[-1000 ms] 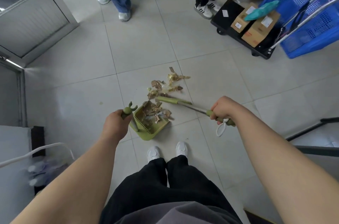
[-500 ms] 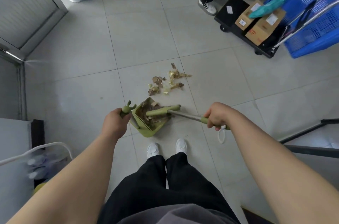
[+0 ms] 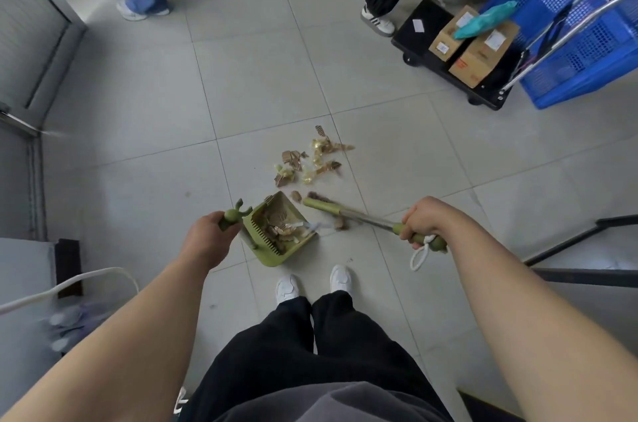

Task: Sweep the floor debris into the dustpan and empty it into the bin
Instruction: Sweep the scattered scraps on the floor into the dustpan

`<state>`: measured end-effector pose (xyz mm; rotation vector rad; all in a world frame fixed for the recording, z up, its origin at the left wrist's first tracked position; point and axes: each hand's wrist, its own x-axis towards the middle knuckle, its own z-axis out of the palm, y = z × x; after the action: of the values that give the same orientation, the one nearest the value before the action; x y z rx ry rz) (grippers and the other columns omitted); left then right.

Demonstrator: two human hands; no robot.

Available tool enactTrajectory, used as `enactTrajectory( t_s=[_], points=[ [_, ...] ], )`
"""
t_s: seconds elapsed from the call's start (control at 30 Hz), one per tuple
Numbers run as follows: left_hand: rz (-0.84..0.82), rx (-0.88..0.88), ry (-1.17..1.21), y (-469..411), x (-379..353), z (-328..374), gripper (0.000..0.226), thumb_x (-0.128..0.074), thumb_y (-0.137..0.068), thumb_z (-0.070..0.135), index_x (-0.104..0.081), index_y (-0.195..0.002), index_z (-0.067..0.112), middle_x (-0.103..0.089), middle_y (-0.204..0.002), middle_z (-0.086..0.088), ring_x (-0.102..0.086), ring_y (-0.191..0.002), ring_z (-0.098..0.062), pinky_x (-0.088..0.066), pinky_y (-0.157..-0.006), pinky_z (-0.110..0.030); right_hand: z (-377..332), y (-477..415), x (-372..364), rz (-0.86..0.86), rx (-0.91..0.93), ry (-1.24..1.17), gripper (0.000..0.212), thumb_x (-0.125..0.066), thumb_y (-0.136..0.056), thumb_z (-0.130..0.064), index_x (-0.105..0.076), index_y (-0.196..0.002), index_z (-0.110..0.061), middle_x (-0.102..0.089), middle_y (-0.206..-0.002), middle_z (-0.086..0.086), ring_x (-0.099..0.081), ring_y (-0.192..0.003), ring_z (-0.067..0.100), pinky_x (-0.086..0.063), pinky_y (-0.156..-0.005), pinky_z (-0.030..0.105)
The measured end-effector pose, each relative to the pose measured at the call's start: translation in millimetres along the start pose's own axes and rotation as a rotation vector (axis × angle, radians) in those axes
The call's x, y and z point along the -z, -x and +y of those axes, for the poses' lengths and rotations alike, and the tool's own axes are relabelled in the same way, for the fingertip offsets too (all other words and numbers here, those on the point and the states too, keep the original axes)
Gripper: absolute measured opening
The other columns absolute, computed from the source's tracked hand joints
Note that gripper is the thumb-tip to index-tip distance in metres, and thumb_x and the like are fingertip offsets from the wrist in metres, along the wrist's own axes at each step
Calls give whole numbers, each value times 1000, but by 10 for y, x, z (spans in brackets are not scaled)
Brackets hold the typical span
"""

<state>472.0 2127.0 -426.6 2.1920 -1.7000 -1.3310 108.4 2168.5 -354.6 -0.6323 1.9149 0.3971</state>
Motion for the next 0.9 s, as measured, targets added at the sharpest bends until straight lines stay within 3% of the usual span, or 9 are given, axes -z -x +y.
enactTrajectory(
  t_s=[0.03,0.1,0.2,0.27,0.37,0.47,0.63,0.83,0.9],
  points=[
    [-4,1,-4,13,-7,2,19,-60,-92,29,-64,-99,12,-57,-76,-3,-51,-72,-25,-40,-65,-31,20,-27,-60,-24,-14,-10,10,-59,-92,-10,-65,-94,-3,-60,-73,15,-45,-54,22,-36,-38,17],
    [-13,3,-15,37,-30,2,20,-59,-93,29,-64,-100,11,-57,-78,-4,-51,-72,-25,-39,-64,-31,51,-80,-191,-84,-26,-20,21,-56,-94,-13,-62,-78,-1,-59,-78,18,-42,-51,22,-37,-41,23],
    [-20,10,-19,58,-66,5,19,-59,-93,29,-65,-100,12,-56,-76,-3,-50,-73,-26,-39,-65,-31,24,-96,-358,-135,-18,-92,24,-56,-92,-14,-58,-72,-1,-57,-72,16,-43,-47,21,-38,-42,23],
    [-18,9,-13,54,-85,18,20,-59,-93,28,-65,-101,11,-56,-75,-3,-50,-73,-26,-40,-66,-31,-21,-88,-402,-156,13,-155,19,-57,-90,-12,-58,-75,-1,-59,-70,15,-46,-51,22,-38,-43,24],
    [-14,6,6,46,-98,47,20,-59,-93,28,-65,-101,11,-56,-75,-3,-50,-73,-27,-40,-67,-32,-114,-31,-310,-178,56,-196,12,-60,-87,-10,-62,-92,1,-63,-85,19,-50,-67,26,-37,-47,27],
    [-5,6,-12,34,-98,78,18,-58,-93,28,-64,-100,13,-54,-73,-1,-49,-74,-27,-38,-66,-31,-195,46,-93,-175,64,-185,16,-59,-87,-10,-61,-98,2,-64,-81,15,-51,-59,22,-39,-41,22],
    [15,-5,-54,20,-75,134,20,-56,-94,29,-61,-94,9,-50,-68,1,-46,-65,-22,-32,-54,-30,-256,120,210,-140,21,-175,16,-55,-91,-11,-59,-85,3,-65,-64,12,-54,-45,17,-38,-37,18],
    [34,32,-63,50,-81,85,25,-57,-94,31,-63,-97,7,-52,-68,-1,-48,-66,-23,-32,-51,-29,-202,98,226,-29,40,-67,17,-58,-85,-10,-63,-81,5,-61,-82,22,-51,-71,29,-36,-48,25],
    [45,43,-57,62,-74,55,24,-57,-94,31,-63,-97,8,-52,-68,-1,-47,-65,-23,-32,-51,-29,-176,69,188,-13,20,-40,18,-60,-85,-11,-64,-81,6,-61,-83,22,-50,-70,28,-38,-49,25]
  ],
)
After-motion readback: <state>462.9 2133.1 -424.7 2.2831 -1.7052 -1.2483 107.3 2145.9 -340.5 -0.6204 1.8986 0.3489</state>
